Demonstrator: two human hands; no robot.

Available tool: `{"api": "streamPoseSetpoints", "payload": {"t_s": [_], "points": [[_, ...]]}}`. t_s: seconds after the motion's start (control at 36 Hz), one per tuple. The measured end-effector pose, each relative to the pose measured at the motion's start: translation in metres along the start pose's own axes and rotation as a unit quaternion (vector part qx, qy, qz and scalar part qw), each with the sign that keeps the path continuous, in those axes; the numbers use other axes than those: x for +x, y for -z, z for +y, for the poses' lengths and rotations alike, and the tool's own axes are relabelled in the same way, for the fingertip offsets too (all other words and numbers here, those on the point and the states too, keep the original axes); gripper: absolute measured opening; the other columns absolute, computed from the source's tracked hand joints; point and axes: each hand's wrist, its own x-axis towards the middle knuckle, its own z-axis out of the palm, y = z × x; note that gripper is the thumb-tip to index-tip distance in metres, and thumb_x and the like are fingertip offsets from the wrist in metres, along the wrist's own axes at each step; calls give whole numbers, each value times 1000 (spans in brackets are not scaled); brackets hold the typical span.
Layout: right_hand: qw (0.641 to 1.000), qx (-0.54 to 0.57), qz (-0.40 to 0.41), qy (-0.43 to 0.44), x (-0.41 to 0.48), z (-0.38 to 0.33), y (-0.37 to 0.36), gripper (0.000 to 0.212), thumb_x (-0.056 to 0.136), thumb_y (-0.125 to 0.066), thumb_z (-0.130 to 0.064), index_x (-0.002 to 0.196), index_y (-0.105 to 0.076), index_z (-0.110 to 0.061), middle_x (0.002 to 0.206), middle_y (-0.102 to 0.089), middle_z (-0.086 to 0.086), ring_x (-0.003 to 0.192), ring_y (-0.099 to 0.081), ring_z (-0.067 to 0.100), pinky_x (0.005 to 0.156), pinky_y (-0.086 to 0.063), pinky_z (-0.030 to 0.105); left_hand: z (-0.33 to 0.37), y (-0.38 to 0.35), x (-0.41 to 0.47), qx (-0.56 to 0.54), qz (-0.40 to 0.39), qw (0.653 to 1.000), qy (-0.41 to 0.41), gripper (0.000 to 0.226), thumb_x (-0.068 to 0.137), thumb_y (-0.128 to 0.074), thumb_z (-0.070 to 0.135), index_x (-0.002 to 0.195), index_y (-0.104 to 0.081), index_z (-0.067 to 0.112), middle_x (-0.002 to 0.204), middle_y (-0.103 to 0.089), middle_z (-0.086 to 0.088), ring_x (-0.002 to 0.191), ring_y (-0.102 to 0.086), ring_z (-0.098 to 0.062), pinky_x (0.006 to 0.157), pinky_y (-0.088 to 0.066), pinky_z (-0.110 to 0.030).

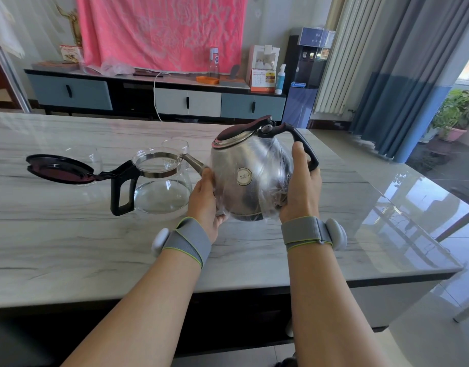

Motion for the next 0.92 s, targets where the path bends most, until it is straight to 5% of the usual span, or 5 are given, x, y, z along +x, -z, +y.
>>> {"api": "streamPoseSetpoints", "payload": {"t_s": [0.28,0.64,0.81,0.92], "points": [[1000,7,1,0,-1,0,-1,33,84,-75,-54,74,-54,-31,80,-51,-12,83,-50,14,85,-48,38,1,-1,-3,1,-1,1000,2,31,99,-48,59,107,-64,33,104,-69,6,92,-65,-14,72,-53,-36],[1000,8,5,7,1,1,1,35,93,-73,-49,74,-50,-30,77,-49,-13,81,-47,12,86,-44,36,0,0,-3,1,-4,1000,-2,29,100,-48,58,102,-62,34,111,-69,6,98,-64,-16,89,-54,-47],[1000,2,1,3,1,1,0,31,83,-75,-56,85,-60,-29,91,-59,-7,92,-58,17,106,-54,50,0,0,-3,2,-4,1000,-2,29,100,-48,58,102,-63,33,109,-69,5,98,-65,-17,84,-56,-44],[1000,2,-2,3,0,2,1,31,85,-75,-55,90,-62,-27,95,-61,-6,93,-60,17,103,-55,49,0,0,-2,5,-5,1000,-4,29,100,-47,58,102,-63,33,108,-70,6,98,-65,-17,82,-56,-43]]}}
